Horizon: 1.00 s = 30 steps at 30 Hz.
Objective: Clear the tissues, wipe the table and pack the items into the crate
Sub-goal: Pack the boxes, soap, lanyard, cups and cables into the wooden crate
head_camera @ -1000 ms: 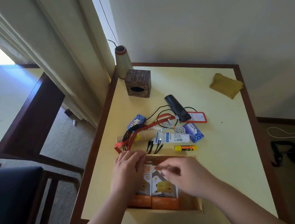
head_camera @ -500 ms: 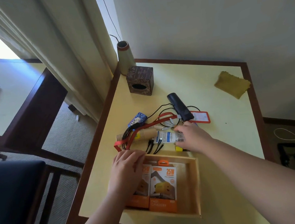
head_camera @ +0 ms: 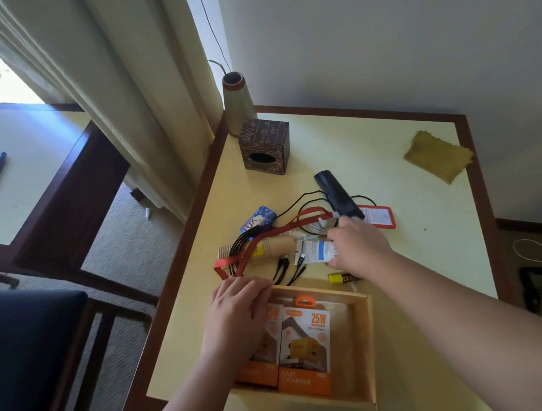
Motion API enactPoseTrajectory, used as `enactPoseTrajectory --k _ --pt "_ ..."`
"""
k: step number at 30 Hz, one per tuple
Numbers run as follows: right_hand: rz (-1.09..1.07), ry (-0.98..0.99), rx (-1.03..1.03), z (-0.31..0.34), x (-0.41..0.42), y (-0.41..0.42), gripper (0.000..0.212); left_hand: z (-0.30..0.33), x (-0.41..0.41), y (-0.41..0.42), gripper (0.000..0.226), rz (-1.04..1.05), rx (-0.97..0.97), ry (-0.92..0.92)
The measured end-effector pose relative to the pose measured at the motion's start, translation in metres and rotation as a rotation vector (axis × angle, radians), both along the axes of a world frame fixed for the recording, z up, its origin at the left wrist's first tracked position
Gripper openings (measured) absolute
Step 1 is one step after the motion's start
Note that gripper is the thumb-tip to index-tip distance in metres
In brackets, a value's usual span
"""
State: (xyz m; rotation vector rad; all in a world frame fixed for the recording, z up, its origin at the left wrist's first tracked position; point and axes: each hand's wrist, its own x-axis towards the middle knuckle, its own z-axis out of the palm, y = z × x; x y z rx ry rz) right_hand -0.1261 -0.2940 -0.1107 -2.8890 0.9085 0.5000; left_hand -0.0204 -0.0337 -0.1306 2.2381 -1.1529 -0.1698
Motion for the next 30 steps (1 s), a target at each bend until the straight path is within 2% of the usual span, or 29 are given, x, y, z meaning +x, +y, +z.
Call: enactPoseTrajectory --k 3,7,11,13,16,18,21,23,27,30 --pt "-0.094 -0.067 -0.064 0.012 -0.027 0.001 0.041 0.000 0.000 0.001 0.016 0.006 0.006 0.003" --pt "-0.295 -0.163 -0.055 0.030 -0.078 0.013 0.042 0.002 0.000 0.001 0.015 0.001 0.025 0.017" --pt "-0.576 -0.480 0.322 0.052 -0.115 0.053 0.039 0.003 0.001 0.001 0.017 0.001 0.083 0.030" --pt "-0.629 -0.598 0.484 0.064 -0.126 0.082 0.030 0.003 0.001 0.002 0.021 -0.021 0.115 0.015" --pt "-0.660 -0.686 0.591 0.076 -0.133 0.122 0.016 0.003 -0.001 0.002 0.026 -0.061 0.143 -0.026" --pt "-0.655 -0.642 0.641 0.077 -0.131 0.142 0.013 0.005 -0.002 0.002 0.027 -0.071 0.156 -0.050" --pt "-0.614 -0.466 0.661 0.071 -0.123 0.161 0.016 0.005 -0.002 0.003 0.026 -0.083 0.150 -0.059" --pt "-0.577 -0.374 0.575 0.067 -0.116 0.168 0.012 0.006 -0.001 0.003 0.027 -0.082 0.152 -0.046" --pt "-0.561 -0.249 0.389 0.067 -0.099 0.173 0.018 0.008 0.000 0.003 0.031 -0.089 0.184 -0.020" --pt "-0.592 -0.204 0.342 0.065 -0.091 0.179 0.027 0.010 0.001 0.003 0.032 -0.093 0.200 -0.014"
